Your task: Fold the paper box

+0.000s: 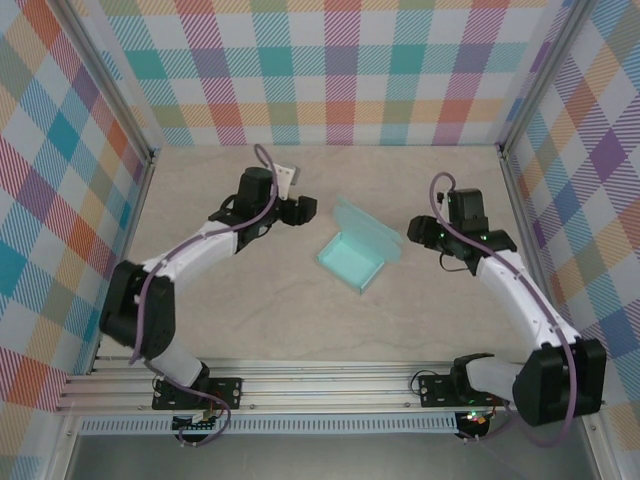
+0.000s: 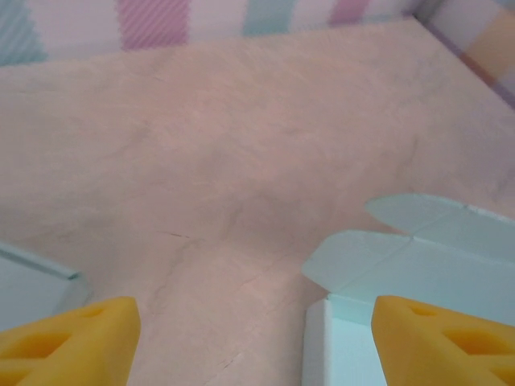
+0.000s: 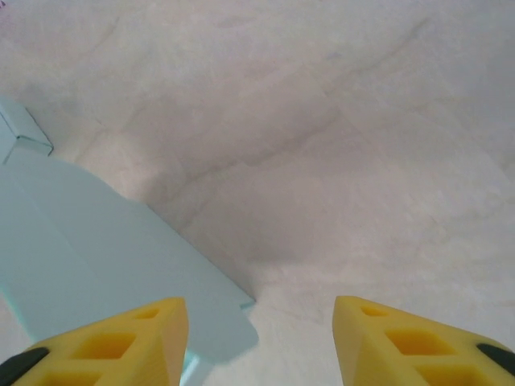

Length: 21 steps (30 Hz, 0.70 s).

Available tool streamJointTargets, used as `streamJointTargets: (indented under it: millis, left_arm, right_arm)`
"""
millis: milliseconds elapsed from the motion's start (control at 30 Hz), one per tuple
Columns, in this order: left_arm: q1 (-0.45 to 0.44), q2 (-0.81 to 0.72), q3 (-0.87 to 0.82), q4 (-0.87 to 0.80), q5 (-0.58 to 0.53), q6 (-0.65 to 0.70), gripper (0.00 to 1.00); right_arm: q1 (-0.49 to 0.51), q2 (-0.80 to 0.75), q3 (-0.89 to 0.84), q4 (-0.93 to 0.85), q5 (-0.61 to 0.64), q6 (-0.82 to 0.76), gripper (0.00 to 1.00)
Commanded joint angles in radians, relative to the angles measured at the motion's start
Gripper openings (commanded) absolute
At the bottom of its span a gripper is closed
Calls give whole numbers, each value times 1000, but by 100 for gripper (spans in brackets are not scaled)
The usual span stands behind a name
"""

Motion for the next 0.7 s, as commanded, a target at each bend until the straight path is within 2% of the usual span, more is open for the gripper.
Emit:
streamJointTargets:
  millis: [0,133,300,400,500,667]
  left_arm:
    - [27,110,106,-80,279,204,76]
    - [27,224,244,-223,452,389,77]
    - [24,300,320,-306,537,522,77]
    - [17,321,347,-357,524,584,77]
    - [14,353,370,-356,467,594,78]
    - [14,406,434,-392,453,618,77]
  right_arm:
    - [7,-110,-30,-97,-6,-27,53]
    - [7,-200,-44,-127,-104,-39,54]
    - [34,-220,-51,-137,-154,-55,55]
    - [61,-202,-53,-127,-148,-75,57]
    - [92,-173,-53,-113,-115,-94,59]
    - [122,-107,-57,-84,-77,-123,60]
